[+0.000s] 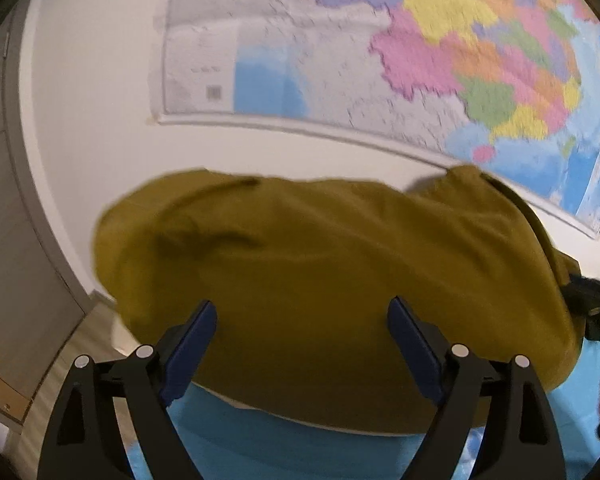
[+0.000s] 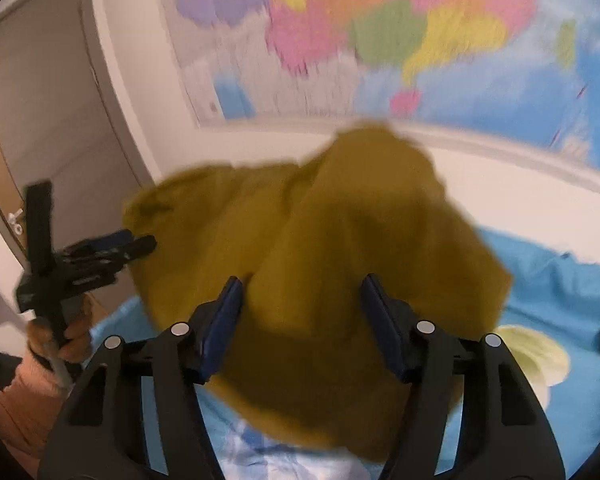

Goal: Fold large clothes
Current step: 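Lower the shirt bundle onto the cream pillow and open both grippers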

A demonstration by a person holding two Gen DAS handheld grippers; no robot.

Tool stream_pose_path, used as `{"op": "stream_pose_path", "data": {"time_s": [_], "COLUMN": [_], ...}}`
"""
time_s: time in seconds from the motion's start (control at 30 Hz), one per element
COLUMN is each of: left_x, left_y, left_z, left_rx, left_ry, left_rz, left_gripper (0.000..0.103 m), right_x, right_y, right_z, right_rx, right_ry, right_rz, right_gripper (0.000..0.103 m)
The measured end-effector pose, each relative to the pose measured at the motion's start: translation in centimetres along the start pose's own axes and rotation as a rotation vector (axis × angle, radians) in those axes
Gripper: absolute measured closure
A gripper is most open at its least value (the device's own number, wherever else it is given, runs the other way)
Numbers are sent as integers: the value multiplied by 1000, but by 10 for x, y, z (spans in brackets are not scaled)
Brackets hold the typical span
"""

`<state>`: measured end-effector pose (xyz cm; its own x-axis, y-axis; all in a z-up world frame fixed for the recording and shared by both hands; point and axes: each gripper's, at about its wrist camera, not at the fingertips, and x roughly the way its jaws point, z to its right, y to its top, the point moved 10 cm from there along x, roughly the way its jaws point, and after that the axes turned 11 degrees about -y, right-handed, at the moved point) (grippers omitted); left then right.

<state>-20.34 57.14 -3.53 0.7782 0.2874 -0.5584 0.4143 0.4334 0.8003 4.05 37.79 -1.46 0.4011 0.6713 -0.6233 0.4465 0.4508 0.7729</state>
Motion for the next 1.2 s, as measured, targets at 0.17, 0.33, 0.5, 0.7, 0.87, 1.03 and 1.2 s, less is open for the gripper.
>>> {"op": "stream_pose_path", "data": {"time_s": [0.17, 0.33, 0.5, 0.7, 0.87, 1.03, 1.2], "left_x": [9, 6, 1, -10, -9, 12, 11], "left_y": [-9, -9, -11, -11, -14, -23, -23], "left_z": [-1, 1, 3, 14, 34, 35, 34], "left_rx": [-4, 8, 11, 16, 43, 37, 30], "left_ry": [13, 52, 85, 72, 16, 15, 16], "left_rz": [-13, -10, -6, 9, 8, -41, -43], "left_gripper": [18, 18, 18, 18, 17, 15, 14], "right_x": [22, 17, 2, -20, 5, 30, 8], "right_y": [-15, -16, -18, -1, -3, -18, -10], "right_z": [11, 8, 5, -9, -24, -26, -25], "right_rx": [14, 8, -12, -33, -86, -137, -118], "right_ry": [-2, -13, -7, 16, 7, -40, 11], "right_rz": [-24, -27, -18, 55, 7, -33, -21], "right_gripper": [42, 39, 34, 34, 35, 28, 28]}}
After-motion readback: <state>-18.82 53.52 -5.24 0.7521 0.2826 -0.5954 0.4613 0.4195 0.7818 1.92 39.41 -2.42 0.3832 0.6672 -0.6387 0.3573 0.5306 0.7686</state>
